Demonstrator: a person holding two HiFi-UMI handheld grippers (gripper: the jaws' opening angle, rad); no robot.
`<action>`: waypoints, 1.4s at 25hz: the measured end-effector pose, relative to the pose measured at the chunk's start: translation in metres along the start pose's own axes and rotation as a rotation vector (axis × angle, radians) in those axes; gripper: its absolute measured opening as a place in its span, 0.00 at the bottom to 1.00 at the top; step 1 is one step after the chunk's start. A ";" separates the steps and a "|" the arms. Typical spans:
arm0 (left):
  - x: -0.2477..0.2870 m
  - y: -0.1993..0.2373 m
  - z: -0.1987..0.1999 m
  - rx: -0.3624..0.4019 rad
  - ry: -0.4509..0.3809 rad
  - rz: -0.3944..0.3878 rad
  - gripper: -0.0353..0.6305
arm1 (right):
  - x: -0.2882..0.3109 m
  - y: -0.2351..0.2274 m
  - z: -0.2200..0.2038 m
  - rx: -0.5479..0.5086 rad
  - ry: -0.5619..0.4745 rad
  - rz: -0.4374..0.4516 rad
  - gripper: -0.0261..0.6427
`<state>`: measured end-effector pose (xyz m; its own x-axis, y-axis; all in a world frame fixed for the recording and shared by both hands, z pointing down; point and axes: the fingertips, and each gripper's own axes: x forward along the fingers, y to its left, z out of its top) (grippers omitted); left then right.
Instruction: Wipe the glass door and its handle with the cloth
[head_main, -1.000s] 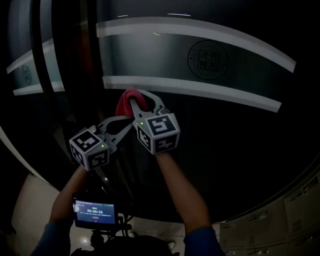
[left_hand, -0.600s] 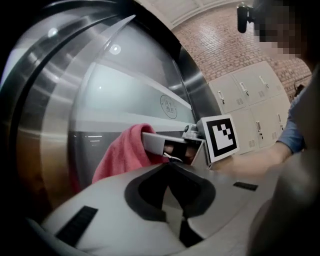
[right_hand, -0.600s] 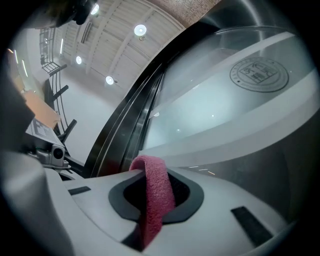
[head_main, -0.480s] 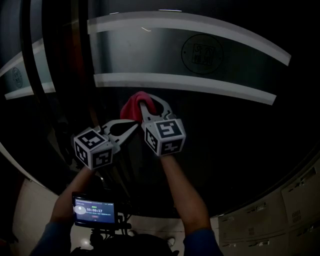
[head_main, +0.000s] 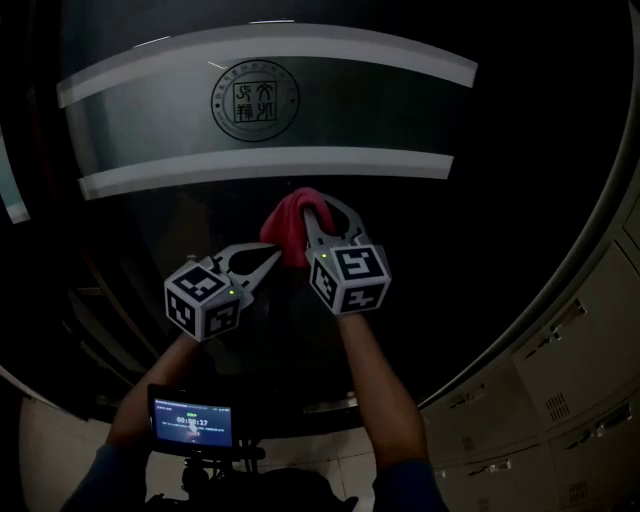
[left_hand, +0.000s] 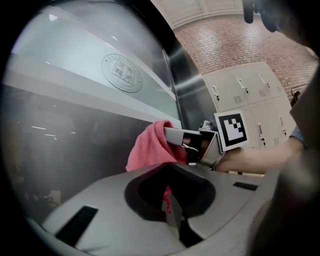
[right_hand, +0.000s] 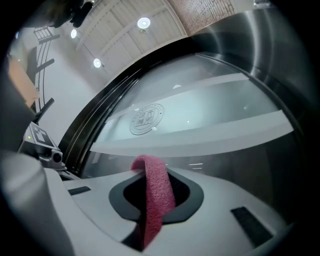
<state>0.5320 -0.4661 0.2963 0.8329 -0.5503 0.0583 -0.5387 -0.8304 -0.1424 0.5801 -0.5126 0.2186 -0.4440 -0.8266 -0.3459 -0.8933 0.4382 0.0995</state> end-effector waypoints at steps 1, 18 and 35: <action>0.015 -0.010 0.001 0.014 0.001 -0.008 0.07 | -0.010 -0.018 0.002 -0.018 0.002 -0.017 0.08; 0.087 -0.041 -0.014 -0.018 0.016 0.009 0.07 | -0.078 -0.144 -0.001 -0.020 0.002 -0.177 0.08; -0.155 0.098 -0.043 -0.002 0.017 0.424 0.07 | 0.057 0.191 -0.046 0.116 -0.017 0.271 0.08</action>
<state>0.3448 -0.4657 0.3159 0.5348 -0.8449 0.0117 -0.8337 -0.5299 -0.1553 0.3811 -0.4925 0.2608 -0.6629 -0.6687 -0.3367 -0.7284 0.6800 0.0835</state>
